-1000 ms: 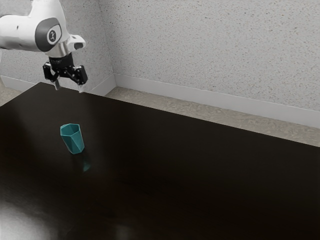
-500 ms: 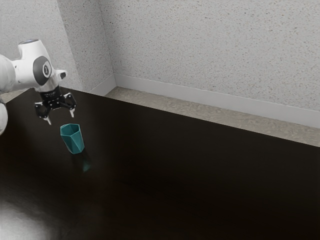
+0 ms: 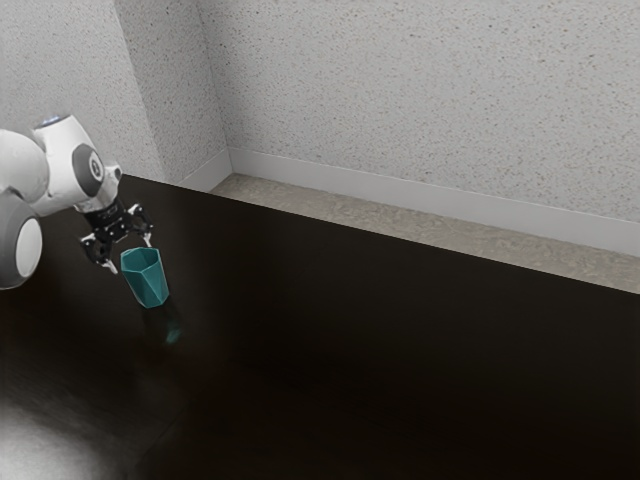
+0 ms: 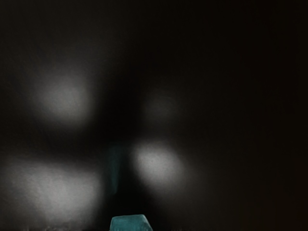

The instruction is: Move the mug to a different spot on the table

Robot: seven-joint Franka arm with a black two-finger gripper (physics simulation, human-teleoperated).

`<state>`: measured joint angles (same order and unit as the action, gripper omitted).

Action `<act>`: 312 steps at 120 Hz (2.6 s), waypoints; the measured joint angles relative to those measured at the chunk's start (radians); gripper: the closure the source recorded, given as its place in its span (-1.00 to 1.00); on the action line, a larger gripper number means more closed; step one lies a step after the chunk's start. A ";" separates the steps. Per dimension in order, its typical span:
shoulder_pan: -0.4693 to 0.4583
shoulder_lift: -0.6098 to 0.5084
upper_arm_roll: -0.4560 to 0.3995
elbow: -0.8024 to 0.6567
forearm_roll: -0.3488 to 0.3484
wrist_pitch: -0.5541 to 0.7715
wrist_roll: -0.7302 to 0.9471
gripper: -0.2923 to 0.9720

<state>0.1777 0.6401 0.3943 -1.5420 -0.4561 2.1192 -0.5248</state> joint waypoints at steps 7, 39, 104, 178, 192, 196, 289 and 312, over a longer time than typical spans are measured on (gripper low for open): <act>0.000 0.003 -0.001 -0.002 -0.004 0.002 -0.017 -0.39; 0.000 0.027 0.001 0.018 -0.009 0.006 -0.077 -0.14; -0.003 0.002 0.001 -0.018 -0.018 0.003 -0.141 0.30; 0.111 -0.129 -0.127 -0.092 -0.157 -0.218 -0.173 0.57; 0.114 -0.162 -0.141 -0.125 -0.164 -0.325 -0.175 0.60; 0.115 -0.183 -0.148 -0.155 -0.165 -0.347 -0.175 0.61; -0.032 -0.242 -0.232 -0.410 -0.208 -0.179 -0.178 0.32; -0.030 -0.245 -0.235 -0.411 -0.230 -0.149 -0.171 -0.19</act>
<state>0.1481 0.3950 0.1593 -1.9531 -0.6859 1.9699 -0.6963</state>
